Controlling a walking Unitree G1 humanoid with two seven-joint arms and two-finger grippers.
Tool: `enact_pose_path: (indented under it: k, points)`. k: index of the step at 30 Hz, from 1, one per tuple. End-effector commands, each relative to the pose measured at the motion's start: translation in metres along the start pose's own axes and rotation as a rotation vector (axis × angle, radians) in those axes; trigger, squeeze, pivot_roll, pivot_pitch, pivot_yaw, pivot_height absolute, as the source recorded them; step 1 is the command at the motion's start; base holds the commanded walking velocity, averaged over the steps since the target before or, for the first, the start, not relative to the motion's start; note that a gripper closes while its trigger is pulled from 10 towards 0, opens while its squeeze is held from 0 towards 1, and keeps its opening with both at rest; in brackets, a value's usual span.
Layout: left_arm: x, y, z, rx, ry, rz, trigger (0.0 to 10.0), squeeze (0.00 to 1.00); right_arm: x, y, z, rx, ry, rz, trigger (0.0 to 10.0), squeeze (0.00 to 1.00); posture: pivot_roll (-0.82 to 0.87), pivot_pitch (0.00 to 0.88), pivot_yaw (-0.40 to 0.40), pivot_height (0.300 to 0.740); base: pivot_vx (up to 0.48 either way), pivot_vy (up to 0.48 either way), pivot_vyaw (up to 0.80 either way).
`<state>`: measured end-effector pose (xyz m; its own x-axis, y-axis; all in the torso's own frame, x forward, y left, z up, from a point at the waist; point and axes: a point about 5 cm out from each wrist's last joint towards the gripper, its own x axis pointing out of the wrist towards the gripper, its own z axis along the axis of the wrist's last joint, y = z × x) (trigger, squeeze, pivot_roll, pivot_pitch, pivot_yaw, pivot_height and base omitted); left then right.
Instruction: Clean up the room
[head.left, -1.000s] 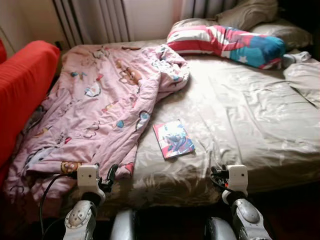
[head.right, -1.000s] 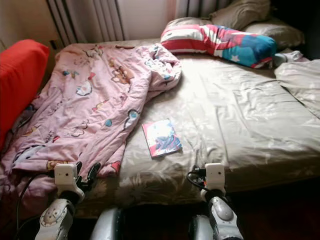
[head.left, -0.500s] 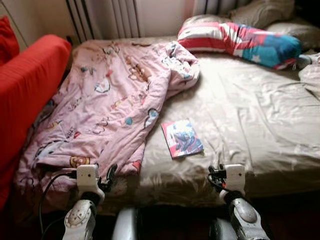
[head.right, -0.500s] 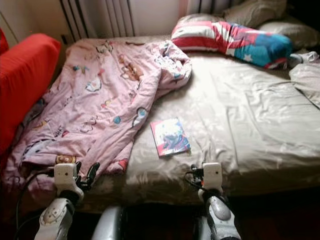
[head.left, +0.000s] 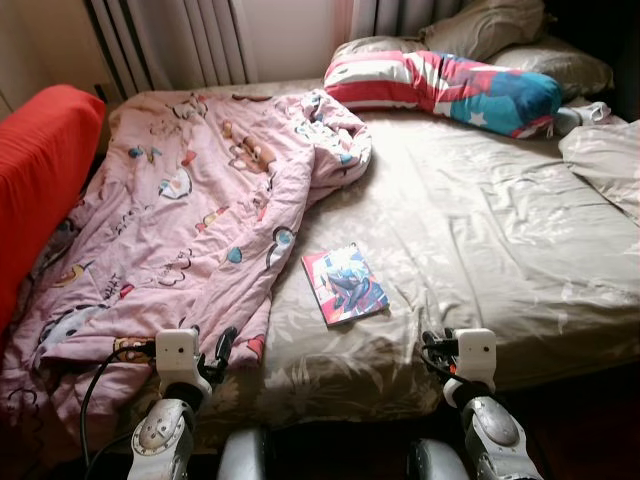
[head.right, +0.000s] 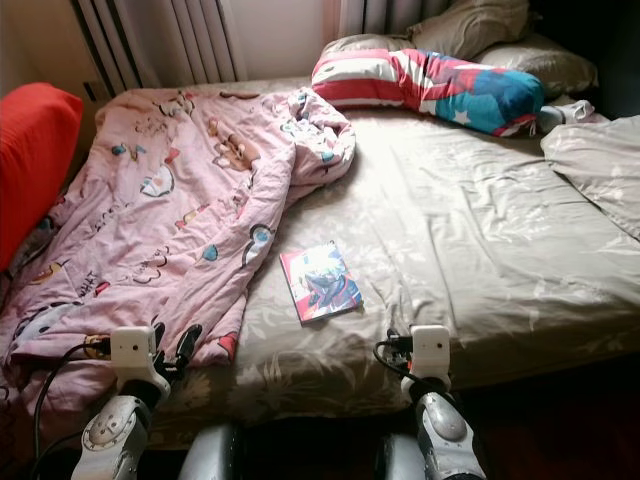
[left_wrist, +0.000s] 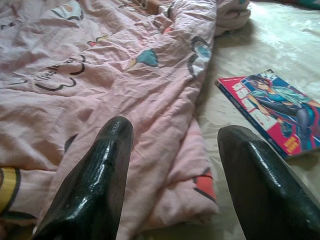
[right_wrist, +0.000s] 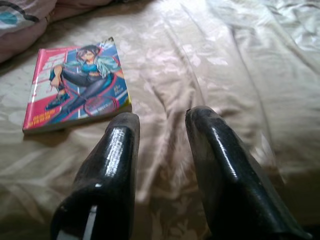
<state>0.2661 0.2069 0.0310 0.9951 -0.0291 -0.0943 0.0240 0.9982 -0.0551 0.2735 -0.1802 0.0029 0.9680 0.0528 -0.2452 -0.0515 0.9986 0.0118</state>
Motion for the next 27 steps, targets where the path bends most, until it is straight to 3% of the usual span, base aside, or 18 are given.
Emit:
enact_pose_path:
  k: [1,22,27]
  points:
    - [-0.0011,0.003,-0.0012,-0.004,0.009,0.015,10.0,0.0,0.0011,0.0013,0.0037,-0.014,-0.021,0.006,10.0,0.0,-0.06,0.052,0.034,0.592,0.326,0.0,0.57]
    - [0.0002,0.0031,-0.0006,0.002,0.008,0.01,10.0,0.0,0.0019,0.0029,0.0026,0.002,-0.009,0.01,10.0,0.0,-0.06,0.052,0.039,0.592,0.321,0.0,0.06]
    - [0.0004,0.0031,0.001,0.01,0.003,0.002,10.0,0.0,0.0044,0.0033,0.0043,0.014,-0.006,0.004,10.0,0.0,-0.06,0.06,0.045,0.592,0.0,0.0,0.0]
